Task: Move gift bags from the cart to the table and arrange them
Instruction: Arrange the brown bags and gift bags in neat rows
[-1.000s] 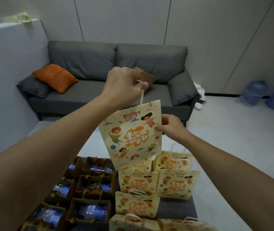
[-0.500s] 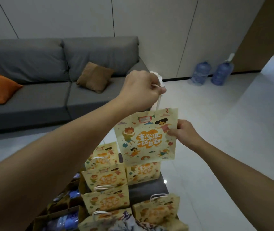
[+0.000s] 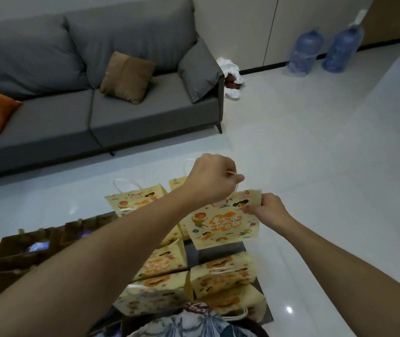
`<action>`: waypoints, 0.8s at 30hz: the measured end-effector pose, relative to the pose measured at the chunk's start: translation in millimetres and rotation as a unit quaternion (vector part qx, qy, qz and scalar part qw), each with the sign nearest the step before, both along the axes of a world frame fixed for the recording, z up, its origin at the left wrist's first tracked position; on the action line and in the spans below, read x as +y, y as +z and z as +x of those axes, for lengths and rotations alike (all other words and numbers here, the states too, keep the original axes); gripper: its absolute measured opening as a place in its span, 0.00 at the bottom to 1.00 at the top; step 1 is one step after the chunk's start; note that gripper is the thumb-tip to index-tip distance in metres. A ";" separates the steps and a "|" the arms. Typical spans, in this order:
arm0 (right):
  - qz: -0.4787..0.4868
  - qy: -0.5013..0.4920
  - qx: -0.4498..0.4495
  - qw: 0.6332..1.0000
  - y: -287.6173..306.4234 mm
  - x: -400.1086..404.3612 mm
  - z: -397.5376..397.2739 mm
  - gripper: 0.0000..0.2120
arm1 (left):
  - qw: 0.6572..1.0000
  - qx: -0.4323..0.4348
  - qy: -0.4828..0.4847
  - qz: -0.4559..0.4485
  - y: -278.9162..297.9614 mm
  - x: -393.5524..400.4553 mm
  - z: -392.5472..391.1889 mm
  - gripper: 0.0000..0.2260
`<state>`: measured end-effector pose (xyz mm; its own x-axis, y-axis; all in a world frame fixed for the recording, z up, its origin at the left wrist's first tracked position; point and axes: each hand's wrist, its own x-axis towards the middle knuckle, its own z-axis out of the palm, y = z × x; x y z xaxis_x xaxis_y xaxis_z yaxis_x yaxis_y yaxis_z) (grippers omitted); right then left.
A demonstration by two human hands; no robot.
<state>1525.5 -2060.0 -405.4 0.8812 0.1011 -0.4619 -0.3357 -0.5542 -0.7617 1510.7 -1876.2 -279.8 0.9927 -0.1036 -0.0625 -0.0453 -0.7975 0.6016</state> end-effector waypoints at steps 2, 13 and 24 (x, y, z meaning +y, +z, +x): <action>-0.015 0.011 0.020 1.000 -18.5 -1.0 -2.8 0.11 | 0.999 0.035 0.010 0.009 -27.5 -1.8 -3.6 0.12; -0.112 0.107 0.102 0.983 -88.1 0.2 -10.9 0.09 | 0.986 0.164 0.037 0.017 -126.6 -4.6 -25.1 0.09; -0.196 0.125 0.044 0.972 -83.4 14.2 8.7 0.14 | 0.966 0.254 0.036 0.035 -148.2 16.7 -31.6 0.13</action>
<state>1534.2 -2045.8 -488.8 0.8071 0.1085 -0.5804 -0.2069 -0.8687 -0.4501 1479.1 -1859.5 -428.0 0.8365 -0.0126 -0.5479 0.2990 -0.8273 0.4755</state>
